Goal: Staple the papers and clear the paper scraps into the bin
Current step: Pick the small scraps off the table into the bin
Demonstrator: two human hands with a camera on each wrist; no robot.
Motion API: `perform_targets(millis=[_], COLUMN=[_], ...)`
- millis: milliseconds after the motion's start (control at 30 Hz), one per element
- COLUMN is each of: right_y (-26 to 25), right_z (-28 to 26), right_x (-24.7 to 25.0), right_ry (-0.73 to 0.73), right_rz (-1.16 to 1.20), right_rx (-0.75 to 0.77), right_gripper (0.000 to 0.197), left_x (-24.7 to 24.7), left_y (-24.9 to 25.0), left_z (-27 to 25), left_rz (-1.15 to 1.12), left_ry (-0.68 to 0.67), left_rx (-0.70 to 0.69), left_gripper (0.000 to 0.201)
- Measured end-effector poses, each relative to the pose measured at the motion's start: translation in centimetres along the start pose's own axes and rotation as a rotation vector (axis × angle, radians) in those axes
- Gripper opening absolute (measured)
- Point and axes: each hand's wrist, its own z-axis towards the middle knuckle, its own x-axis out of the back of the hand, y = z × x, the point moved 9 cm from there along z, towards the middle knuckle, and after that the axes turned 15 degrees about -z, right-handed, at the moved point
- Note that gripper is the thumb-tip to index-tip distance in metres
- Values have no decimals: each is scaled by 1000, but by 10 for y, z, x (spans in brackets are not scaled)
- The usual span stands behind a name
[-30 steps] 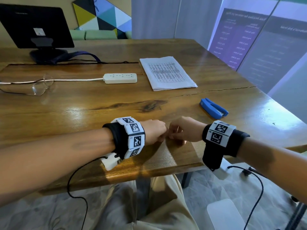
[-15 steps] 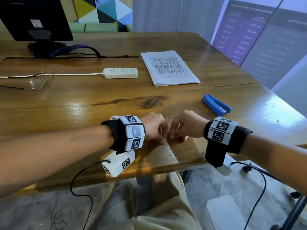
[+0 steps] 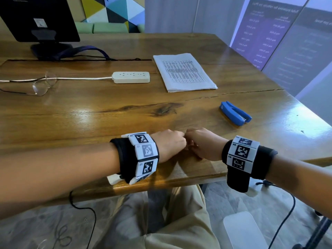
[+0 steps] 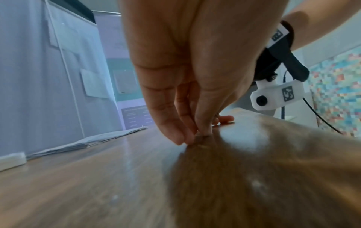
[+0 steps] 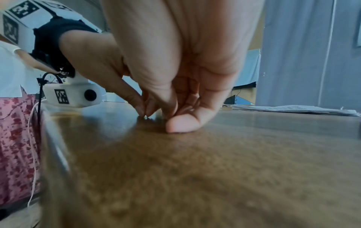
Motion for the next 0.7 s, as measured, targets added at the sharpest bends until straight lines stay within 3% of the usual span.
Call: perform_targets(millis=[167,433,600,700], right_y=[2,25,24,23], right_z=[1,4,4,6], right_x=[0,8,7,5], right_ry=[-55,-106,-136,-136], right_rz=[16,246,266,260], right_rx=[-10,-86,-92,-92], right_gripper=[23,10,17,16], left_x=[-6,-15,-8,-9], left_y=[-14,-20,-20,-19], left_z=[3,5,1,1], left_rz=[-123,-116,-193,-162], left_ry=[-29,-116,19,-22], left_rx=[116,191,163,149], left_gripper=[37,37,39,37])
